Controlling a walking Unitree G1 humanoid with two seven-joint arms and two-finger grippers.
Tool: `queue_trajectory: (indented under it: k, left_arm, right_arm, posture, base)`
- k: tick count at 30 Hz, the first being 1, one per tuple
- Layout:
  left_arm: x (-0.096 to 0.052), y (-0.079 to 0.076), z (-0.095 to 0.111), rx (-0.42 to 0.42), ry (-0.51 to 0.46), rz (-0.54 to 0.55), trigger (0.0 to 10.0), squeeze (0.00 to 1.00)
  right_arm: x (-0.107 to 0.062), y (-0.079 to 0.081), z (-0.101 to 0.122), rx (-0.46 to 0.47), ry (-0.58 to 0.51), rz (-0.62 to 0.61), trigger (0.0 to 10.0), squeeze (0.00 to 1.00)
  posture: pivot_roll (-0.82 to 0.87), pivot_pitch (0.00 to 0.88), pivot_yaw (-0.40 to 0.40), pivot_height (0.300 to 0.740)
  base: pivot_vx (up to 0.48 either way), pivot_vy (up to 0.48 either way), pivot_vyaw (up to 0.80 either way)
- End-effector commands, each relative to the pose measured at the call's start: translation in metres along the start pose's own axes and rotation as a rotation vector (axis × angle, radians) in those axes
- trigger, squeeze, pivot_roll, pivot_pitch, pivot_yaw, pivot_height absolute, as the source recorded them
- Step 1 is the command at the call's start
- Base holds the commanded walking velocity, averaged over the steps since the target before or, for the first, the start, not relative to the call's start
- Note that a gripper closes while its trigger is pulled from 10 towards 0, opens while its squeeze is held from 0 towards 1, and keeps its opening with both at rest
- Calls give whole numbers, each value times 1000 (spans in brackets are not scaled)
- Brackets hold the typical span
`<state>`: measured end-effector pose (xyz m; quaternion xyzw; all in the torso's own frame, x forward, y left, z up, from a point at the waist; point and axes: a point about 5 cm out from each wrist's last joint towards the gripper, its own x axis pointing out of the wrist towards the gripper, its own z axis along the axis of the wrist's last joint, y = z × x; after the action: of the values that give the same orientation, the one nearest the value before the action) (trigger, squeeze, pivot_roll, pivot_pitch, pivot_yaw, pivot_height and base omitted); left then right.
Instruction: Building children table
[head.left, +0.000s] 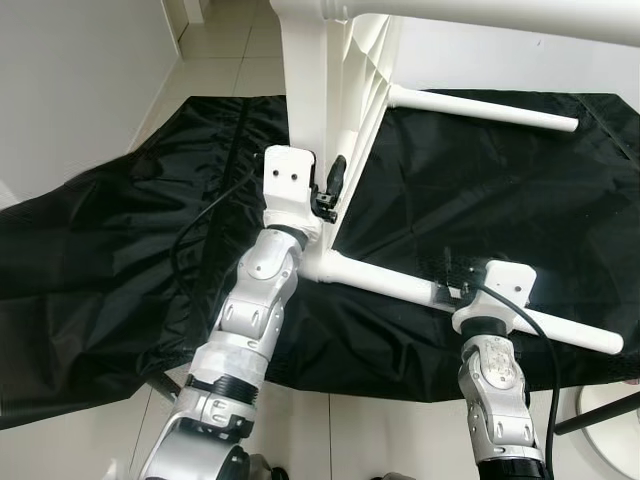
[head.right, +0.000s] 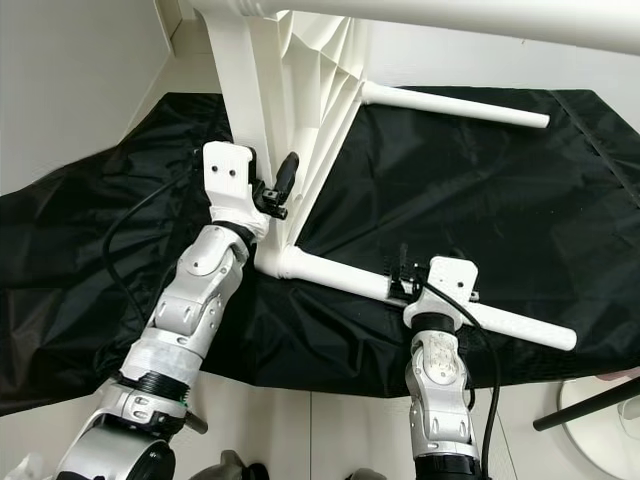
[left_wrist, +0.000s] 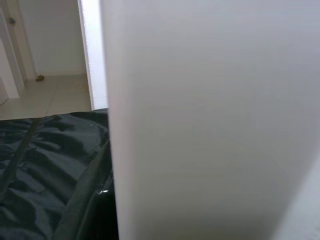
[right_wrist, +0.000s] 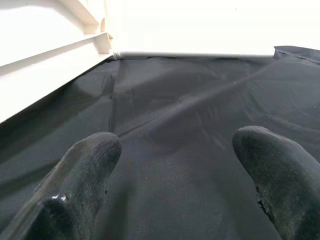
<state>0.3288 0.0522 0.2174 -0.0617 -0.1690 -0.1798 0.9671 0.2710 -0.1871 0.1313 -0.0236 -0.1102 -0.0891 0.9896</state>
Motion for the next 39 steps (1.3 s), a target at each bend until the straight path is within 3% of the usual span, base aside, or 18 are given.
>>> queue_trajectory:
  k: [1,9,13,22,39]
  left_arm:
    - [1,4,31,26,-150,46,10000,0]
    - [-9,15,42,71,-181,142,10000,0]
    - [-15,30,48,135,-197,265,10000,0]
    - [-21,45,49,160,-183,409,10000,0]
    - [-26,52,50,201,-166,477,10000,0]
  right_arm:
    - [0,1,-4,0,20,10,10000,0]
    - [3,2,-5,-2,21,37,10000,0]
    - [5,4,-4,0,19,52,10000,0]
    - [7,9,-5,10,27,102,10000,0]
    - [5,8,-8,5,37,114,10000,0]
  posture:
    - [-78,21,51,740]
    - [-75,20,47,740]
    - [-64,12,35,740]
    - [-59,2,19,740]
    - [-67,2,24,740]
  base:
    - [0,0,0]
    - [0,0,0]
    - [0,0,0]
    - [0,0,0]
    - [0,0,0]
